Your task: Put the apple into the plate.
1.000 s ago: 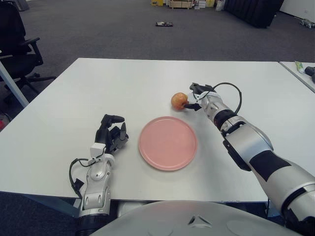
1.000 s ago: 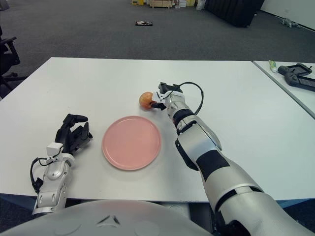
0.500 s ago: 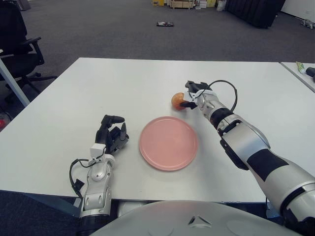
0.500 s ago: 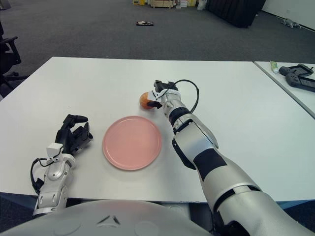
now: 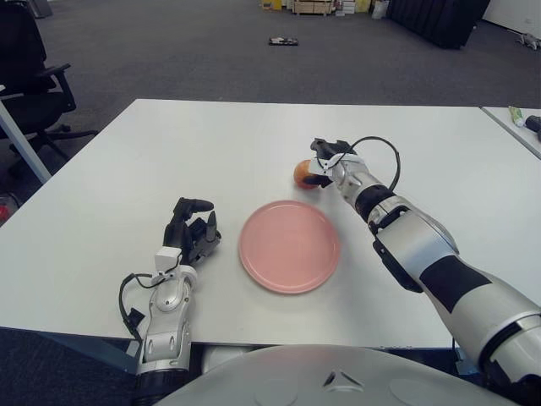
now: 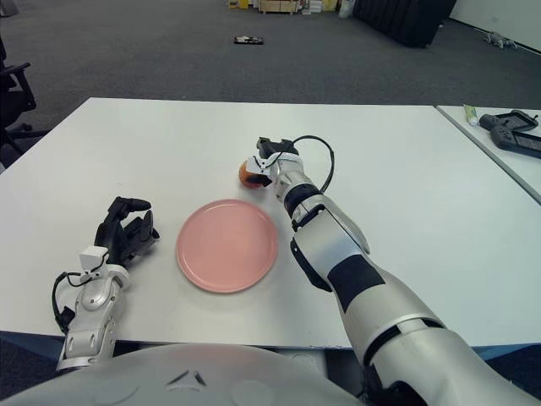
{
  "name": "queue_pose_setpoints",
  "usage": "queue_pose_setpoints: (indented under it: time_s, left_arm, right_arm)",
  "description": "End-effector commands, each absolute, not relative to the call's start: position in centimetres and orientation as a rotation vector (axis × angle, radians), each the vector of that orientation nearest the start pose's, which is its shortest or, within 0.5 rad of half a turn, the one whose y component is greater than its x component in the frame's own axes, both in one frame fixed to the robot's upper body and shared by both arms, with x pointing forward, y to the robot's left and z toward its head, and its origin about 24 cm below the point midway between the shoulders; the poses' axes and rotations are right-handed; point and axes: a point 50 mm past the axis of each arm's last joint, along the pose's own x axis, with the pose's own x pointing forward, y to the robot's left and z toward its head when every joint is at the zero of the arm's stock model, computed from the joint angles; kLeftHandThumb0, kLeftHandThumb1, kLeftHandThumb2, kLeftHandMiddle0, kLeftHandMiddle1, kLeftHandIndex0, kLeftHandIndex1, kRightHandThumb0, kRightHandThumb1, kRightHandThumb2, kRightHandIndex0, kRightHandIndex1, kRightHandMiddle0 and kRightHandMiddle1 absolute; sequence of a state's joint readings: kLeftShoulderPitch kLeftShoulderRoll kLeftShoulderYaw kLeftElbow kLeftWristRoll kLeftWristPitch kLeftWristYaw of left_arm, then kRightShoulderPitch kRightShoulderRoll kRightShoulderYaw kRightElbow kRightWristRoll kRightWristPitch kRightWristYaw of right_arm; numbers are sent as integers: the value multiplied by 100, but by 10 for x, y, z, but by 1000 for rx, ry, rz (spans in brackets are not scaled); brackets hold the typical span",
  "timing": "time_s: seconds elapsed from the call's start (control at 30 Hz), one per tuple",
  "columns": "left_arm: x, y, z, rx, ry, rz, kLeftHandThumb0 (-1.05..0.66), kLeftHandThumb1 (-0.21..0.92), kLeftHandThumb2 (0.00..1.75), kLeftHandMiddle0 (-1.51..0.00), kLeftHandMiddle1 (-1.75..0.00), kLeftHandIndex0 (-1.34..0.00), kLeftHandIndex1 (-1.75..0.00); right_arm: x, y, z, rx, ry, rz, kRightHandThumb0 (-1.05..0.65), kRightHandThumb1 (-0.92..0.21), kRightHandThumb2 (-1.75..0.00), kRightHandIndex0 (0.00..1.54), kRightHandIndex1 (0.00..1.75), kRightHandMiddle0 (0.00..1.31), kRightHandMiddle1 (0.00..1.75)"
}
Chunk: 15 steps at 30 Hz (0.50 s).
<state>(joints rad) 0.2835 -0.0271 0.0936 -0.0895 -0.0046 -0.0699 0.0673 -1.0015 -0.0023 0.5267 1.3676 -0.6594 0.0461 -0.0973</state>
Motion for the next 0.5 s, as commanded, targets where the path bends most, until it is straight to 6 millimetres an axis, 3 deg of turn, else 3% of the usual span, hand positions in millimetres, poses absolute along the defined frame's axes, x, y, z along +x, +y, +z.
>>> queue_pose_setpoints:
  time_s: [0.0,0.13,0.47]
  left_arm:
    - [191,189,11,3,105,243,-37,73,79,-79,-175,-31,-175]
    - [191,188,11,1,107,242,-37,74,79,-79,-175,-30,-175]
    - [191,189,12,10,95,244,-37,74,79,-78,-175,-30,-175]
  right_arm:
    - [379,-56,53,-1332,121,416,-65,-66,-71,0,12,0,44]
    - [377,-51,52,-1330,106,429,-64,-63,-72,0,3,0,37]
    - [374,-45,49,-1344,92,455,-61,-59,-74,0,0,0,23]
